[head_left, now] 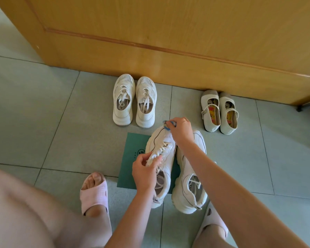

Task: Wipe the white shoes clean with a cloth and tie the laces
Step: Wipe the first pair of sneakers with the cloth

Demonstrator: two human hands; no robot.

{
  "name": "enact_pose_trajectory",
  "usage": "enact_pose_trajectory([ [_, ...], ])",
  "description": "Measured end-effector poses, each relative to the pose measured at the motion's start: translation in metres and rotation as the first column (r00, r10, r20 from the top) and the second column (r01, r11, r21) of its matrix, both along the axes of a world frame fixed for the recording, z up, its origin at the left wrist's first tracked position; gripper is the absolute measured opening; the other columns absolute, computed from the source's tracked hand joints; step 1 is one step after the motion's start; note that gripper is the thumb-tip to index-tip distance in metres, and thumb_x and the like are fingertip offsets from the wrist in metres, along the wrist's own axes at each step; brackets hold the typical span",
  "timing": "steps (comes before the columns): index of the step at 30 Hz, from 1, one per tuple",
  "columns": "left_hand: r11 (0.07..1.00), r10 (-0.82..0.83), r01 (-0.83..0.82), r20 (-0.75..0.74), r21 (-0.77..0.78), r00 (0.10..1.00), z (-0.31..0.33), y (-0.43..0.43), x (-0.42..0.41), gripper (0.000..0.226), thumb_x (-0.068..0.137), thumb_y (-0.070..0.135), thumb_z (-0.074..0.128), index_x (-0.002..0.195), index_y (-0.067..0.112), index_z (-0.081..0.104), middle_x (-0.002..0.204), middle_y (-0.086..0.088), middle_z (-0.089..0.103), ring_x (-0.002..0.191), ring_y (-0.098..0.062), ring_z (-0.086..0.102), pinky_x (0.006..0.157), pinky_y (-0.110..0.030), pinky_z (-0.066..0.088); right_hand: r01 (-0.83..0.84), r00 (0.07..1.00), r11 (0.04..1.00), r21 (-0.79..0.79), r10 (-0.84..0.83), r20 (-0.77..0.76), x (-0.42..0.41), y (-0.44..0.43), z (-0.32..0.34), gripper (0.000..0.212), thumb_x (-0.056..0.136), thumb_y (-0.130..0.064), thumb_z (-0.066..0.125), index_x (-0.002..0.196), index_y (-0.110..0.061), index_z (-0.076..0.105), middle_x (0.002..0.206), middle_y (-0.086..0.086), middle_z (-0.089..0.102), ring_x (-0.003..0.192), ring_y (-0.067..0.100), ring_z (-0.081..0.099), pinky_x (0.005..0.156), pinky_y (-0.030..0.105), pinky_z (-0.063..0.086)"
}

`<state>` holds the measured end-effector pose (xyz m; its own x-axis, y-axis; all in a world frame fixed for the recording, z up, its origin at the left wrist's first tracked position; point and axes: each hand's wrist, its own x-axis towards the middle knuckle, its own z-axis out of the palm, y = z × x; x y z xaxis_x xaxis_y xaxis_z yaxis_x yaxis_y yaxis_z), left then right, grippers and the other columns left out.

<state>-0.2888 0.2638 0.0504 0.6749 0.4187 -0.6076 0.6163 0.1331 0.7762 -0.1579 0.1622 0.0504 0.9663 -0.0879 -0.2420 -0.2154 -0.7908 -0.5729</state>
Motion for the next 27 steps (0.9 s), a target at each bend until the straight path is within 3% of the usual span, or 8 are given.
enact_pose_trajectory([
  [7,1.0,0.001,-0.001,-0.013,-0.002,1.0,-0.002,0.0,0.0,0.028,0.072,0.031,0.079,0.093,0.023,0.063,0.097,-0.001,0.065,0.09,-0.016,0.061,0.083,-0.034,0.052,0.174,0.984,0.982,0.073,-0.177,0.031,-0.028,0.0,-0.003,0.026,0.093,-0.024,0.056,0.113,-0.012,0.066,0.104,0.009,0.057,0.083,0.019,0.053,0.072,0.024,0.039],
  [12,1.0,0.003,-0.003,-0.016,0.0,1.0,-0.002,-0.001,0.001,0.029,0.072,0.031,0.078,0.096,0.022,0.063,0.098,0.0,0.064,0.09,-0.014,0.06,0.084,-0.034,0.051,0.191,0.981,0.966,0.174,-0.184,-0.056,-0.048,-0.006,0.01,0.015,0.089,-0.017,0.061,0.093,-0.006,0.071,0.073,0.009,0.063,0.053,0.008,0.046,0.049,0.017,0.034],
  [19,1.0,-0.005,0.005,-0.002,0.001,1.0,-0.001,0.001,-0.001,0.029,0.073,0.031,0.077,0.096,0.02,0.063,0.098,-0.001,0.064,0.088,-0.015,0.06,0.08,-0.032,0.051,0.136,0.974,0.982,0.133,-0.108,-0.197,-0.054,-0.021,0.024,0.022,0.089,-0.021,0.061,0.091,-0.001,0.07,0.073,0.011,0.062,0.061,0.017,0.053,0.056,0.024,0.041],
  [23,1.0,-0.021,0.021,-0.004,0.007,1.0,-0.003,0.0,-0.001,0.031,0.072,0.033,0.077,0.097,0.021,0.063,0.098,-0.001,0.064,0.091,-0.017,0.061,0.083,-0.036,0.053,0.167,0.984,0.942,0.291,-0.178,0.011,-0.033,-0.019,0.038,0.018,0.088,-0.017,0.063,0.101,-0.008,0.072,0.085,0.005,0.067,0.07,0.014,0.06,0.067,0.025,0.05],
  [25,1.0,-0.023,0.023,-0.003,0.015,1.0,-0.003,0.0,-0.002,0.03,0.072,0.034,0.077,0.096,0.022,0.063,0.099,-0.001,0.064,0.092,-0.017,0.06,0.083,-0.036,0.052,0.101,0.988,0.967,0.235,-0.125,0.091,-0.022,-0.008,0.032,0.022,0.085,-0.019,0.067,0.105,-0.012,0.072,0.097,0.007,0.066,0.08,0.016,0.061,0.072,0.019,0.048],
  [27,1.0,-0.019,0.019,-0.003,0.02,1.0,-0.003,0.0,-0.001,0.03,0.072,0.034,0.077,0.096,0.022,0.063,0.1,0.0,0.064,0.092,-0.016,0.06,0.082,-0.034,0.052,-0.021,0.998,0.985,0.174,0.011,0.058,-0.02,0.005,0.022,0.026,0.084,-0.019,0.069,0.109,-0.011,0.07,0.104,0.006,0.058,0.089,0.018,0.058,0.081,0.019,0.045],
])
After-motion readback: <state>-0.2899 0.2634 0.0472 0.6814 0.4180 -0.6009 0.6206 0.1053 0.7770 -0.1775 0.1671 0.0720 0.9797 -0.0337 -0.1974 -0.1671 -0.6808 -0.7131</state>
